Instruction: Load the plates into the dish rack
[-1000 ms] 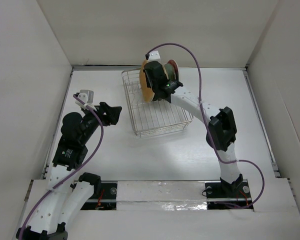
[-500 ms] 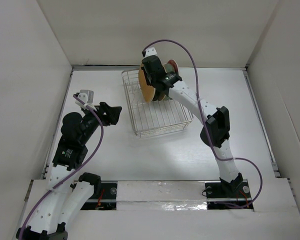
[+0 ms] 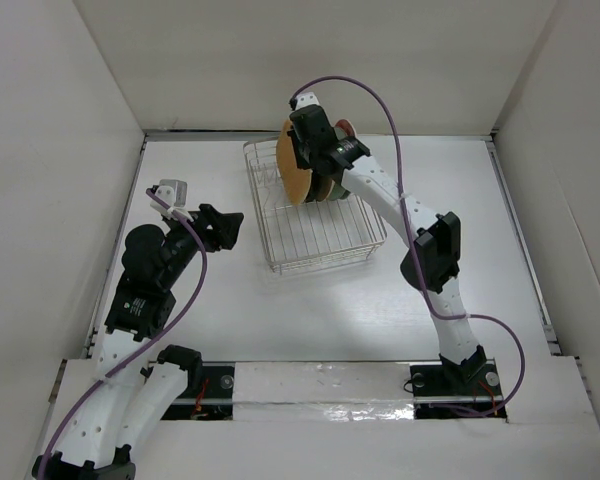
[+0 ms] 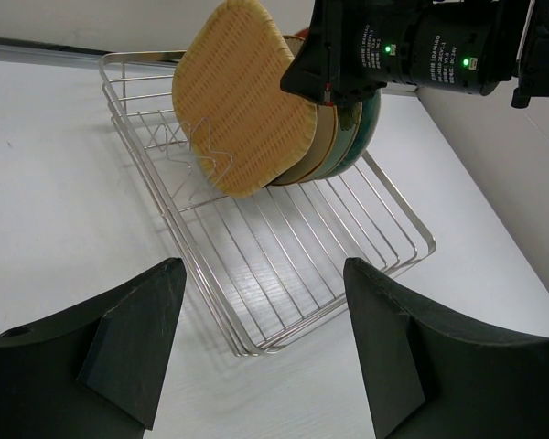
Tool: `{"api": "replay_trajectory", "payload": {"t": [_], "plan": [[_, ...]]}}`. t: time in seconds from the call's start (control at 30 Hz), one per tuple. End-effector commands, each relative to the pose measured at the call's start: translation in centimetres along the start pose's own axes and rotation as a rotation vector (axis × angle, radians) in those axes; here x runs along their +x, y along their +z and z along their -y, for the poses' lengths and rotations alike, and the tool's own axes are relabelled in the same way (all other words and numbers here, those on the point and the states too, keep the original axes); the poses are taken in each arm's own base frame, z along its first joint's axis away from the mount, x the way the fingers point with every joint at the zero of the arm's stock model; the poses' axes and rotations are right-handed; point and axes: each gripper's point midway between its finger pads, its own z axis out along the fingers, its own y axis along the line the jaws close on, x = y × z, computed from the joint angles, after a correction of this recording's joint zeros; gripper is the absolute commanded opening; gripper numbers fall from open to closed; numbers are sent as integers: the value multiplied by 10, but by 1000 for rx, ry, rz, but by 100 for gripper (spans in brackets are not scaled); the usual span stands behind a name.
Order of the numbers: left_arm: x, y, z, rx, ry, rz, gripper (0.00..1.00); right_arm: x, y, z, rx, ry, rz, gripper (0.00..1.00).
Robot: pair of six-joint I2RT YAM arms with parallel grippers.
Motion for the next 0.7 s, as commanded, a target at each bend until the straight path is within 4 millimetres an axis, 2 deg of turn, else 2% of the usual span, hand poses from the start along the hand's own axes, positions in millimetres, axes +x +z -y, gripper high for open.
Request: {"api": "replay_trajectory", "payload": {"t": [0.0, 0.07, 0.13, 0.17, 0.23, 0.27, 0.37, 0.43, 0.57, 0.63, 0.67], "plan": [[-9, 1, 2, 5, 8, 37, 67, -43, -29, 0, -54, 51, 89, 0], [-8, 1, 2, 6, 8, 35, 67, -39, -28, -7, -65, 55, 83, 0], [-8, 2, 1, 4, 6, 34, 67, -26, -19, -8, -56, 55, 57, 1], [-8, 2, 1, 4, 6, 34, 67, -22, -15, -9, -58, 60, 50, 7], [-7, 2, 1, 3, 6, 32, 67, -14, -10, -11, -58, 57, 34, 9], [-7, 2, 1, 5, 4, 32, 67, -12, -9, -17, -67, 52, 34, 17], [-7, 2, 1, 5, 4, 33, 67, -7, -3, -19, -65, 53, 29, 30], [-7, 2, 1, 1, 4, 32, 68, -6, 0, -19, -60, 61, 29, 33], [-6, 2, 0, 0, 2, 29, 68, -15, -4, -19, -61, 85, 62, 45], [-7, 2, 0, 1, 2, 31, 68, -30, -13, -18, -75, 100, 106, 46], [-7, 2, 1, 2, 2, 30, 68, -32, -13, -19, -80, 107, 124, 51]]}}
